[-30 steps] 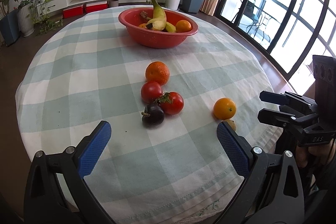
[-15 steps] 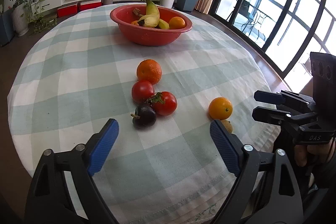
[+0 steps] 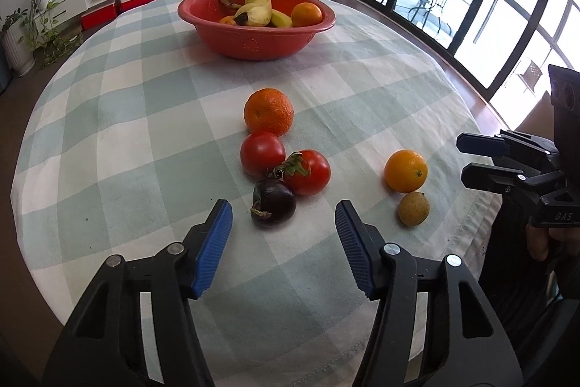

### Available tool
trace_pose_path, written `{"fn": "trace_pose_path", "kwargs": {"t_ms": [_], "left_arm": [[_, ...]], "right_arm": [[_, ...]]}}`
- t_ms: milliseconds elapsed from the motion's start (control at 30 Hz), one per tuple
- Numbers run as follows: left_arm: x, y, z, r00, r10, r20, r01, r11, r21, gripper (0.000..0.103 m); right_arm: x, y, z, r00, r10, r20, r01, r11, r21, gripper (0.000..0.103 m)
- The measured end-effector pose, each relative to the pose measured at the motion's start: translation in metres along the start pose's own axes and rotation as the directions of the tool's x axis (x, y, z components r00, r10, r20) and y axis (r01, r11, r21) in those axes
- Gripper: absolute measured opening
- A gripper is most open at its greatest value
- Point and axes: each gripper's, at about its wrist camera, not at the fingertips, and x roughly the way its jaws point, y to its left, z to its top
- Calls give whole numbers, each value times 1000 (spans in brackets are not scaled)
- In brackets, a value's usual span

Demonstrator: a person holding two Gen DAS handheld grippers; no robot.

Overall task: Organize fruits
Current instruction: 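Move both tools toward the eggplant and tomatoes on the cloth, then grasp the dark purple eggplant with the left tool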

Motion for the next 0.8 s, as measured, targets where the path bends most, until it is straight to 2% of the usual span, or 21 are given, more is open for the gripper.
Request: {"fn": "trace_pose_path", "kwargs": {"t_ms": [67,233,300,533,633,667,800], "left_arm": [[5,-2,1,1000,6,-29,-5,999,32,48],[12,-2,4,999,13,-45,-10,998,61,46],[15,1,5,999,7,-54,-5,999,52,38],[22,4,7,998,0,-61,3,999,44,37],[24,4,8,998,-1,-57,3,999,38,35],[24,5,8,998,1,-57,0,1000,31,30],[25,7,8,999,-8,-54,9,1000,16,29]], "right_arm": [[0,0,0,1000,0,-1,0,1000,0,58],[1,0,1,1000,0,-4,0,1000,-2,58],[3,0,1,1000,-1,-7,1,1000,-5,57],[7,3,8,1000,2,-20,-3,1000,-30,57],[11,10,14,999,11,-38,-13,997,-70,57],[13,13,17,999,14,-42,-17,996,-87,57],[24,25,29,996,27,-83,-39,987,-153,57]]}}
